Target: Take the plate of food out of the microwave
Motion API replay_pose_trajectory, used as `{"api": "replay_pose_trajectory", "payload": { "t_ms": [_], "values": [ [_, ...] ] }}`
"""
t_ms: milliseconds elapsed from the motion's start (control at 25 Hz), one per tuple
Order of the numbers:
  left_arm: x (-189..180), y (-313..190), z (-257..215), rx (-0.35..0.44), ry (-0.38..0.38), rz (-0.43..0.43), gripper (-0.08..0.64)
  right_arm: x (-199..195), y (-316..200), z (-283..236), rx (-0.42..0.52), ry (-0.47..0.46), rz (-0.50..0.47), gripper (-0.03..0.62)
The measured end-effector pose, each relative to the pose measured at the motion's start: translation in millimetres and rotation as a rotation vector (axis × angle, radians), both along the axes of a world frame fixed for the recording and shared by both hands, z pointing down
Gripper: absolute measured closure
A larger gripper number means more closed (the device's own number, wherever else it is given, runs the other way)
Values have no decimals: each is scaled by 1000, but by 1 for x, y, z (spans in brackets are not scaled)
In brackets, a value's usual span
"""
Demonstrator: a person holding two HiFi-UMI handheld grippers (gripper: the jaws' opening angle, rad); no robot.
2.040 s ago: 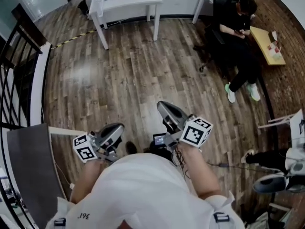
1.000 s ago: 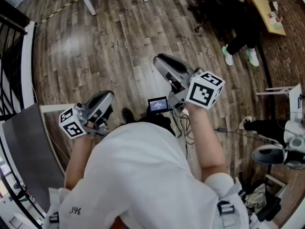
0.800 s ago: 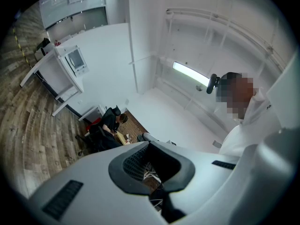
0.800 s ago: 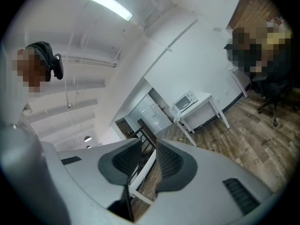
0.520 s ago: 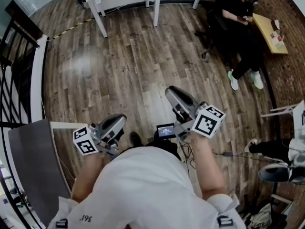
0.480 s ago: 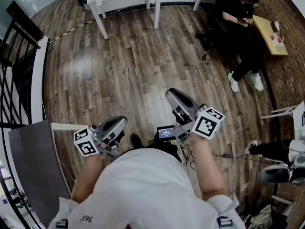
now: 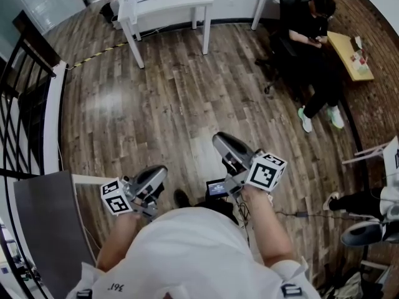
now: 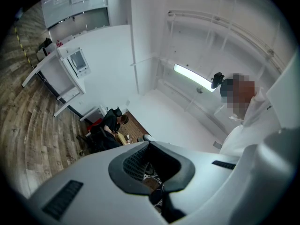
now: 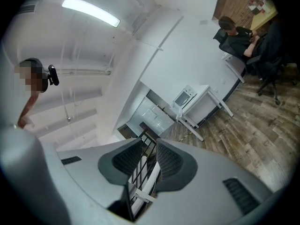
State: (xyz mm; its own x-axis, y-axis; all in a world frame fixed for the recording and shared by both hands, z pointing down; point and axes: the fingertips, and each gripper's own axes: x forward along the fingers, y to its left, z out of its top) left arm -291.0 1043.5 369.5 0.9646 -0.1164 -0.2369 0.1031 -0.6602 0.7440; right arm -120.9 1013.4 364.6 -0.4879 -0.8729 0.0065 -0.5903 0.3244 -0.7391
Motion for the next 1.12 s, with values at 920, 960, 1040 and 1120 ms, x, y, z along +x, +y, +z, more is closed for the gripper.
{"api": "replay_pose_trajectory", "payload": {
  "t_ms": [920,960,1040,1120],
  "values": [
    [-20,-60,24,-4,-36,38,552,-27,-35,35,-54,29,32,495],
    [-15,-66,24,-6,-43,33,552,-22,-41,35,-58,24,31,495],
    [-5,-84,26,-7,-60,20,552,-11,-55,37,-62,20,25,495],
    [7,-103,29,-8,-70,4,552,-1,-74,41,-66,24,14,495]
  ]
}}
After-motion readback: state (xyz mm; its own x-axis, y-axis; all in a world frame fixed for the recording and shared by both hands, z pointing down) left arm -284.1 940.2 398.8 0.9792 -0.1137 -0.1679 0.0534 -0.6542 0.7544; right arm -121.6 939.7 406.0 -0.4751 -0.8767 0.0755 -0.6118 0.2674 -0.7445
